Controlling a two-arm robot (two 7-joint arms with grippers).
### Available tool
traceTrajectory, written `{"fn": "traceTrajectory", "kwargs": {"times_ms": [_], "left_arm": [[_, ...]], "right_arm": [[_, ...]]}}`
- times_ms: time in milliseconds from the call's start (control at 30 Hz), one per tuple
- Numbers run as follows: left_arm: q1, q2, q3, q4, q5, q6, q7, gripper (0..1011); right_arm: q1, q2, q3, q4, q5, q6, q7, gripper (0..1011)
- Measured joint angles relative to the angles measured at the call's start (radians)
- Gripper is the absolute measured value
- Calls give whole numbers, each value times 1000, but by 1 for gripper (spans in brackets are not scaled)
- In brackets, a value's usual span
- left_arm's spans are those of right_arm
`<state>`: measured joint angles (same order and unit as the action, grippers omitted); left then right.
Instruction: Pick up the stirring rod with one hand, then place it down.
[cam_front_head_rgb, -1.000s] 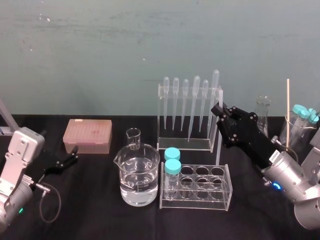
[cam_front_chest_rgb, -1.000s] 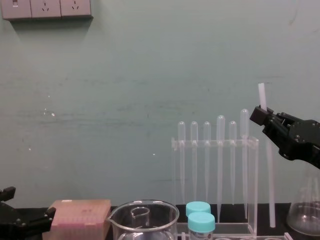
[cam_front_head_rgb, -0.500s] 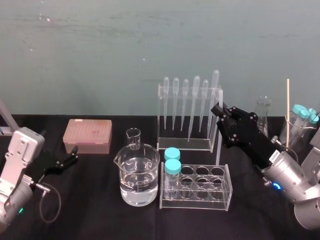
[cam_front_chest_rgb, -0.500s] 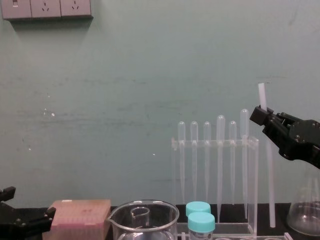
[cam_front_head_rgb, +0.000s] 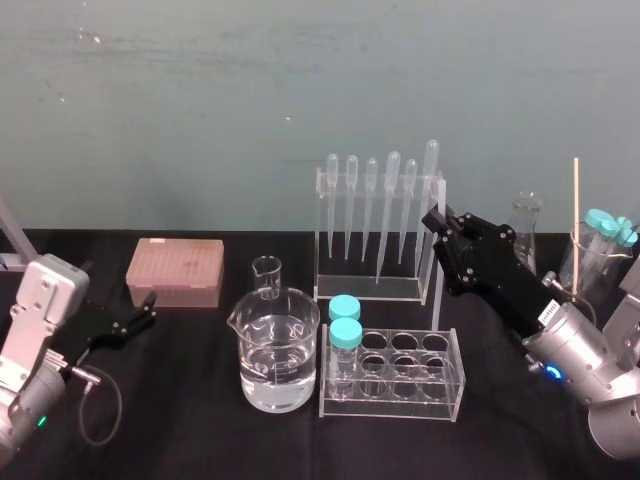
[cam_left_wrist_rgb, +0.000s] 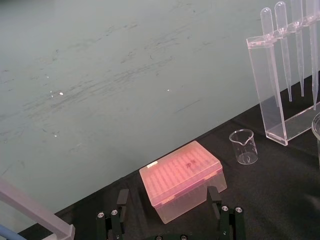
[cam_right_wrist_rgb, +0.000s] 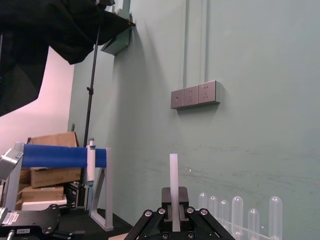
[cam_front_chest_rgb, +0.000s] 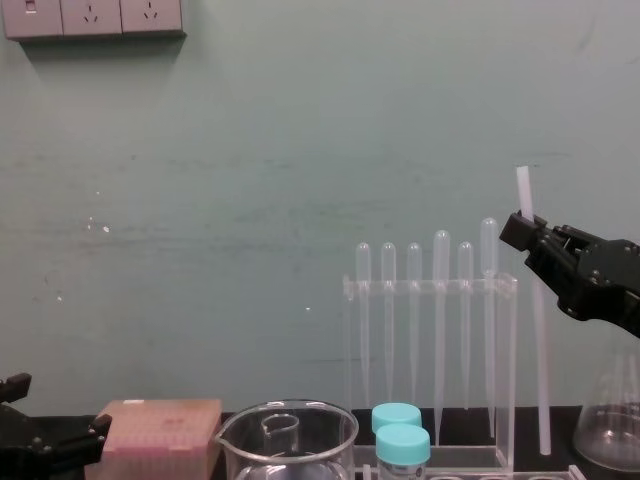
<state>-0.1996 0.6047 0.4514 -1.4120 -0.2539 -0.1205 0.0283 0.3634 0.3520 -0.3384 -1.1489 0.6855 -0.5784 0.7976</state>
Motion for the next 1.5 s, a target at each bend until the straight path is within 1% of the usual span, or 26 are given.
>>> {"fn": "traceTrajectory", "kwargs": {"times_ms": [867, 1033, 1500], "left_arm": [[0, 0, 0, 0, 0, 0, 0, 1000], [0, 0, 0, 0, 0, 0, 0, 1000], [0, 0, 0, 0, 0, 0, 0, 1000]], "right_arm": [[0, 0, 1, 0, -1, 1, 3, 69], [-4, 4, 5, -8, -7, 17, 21, 69], [-64, 28, 27, -83, -35, 79, 19, 69]]}}
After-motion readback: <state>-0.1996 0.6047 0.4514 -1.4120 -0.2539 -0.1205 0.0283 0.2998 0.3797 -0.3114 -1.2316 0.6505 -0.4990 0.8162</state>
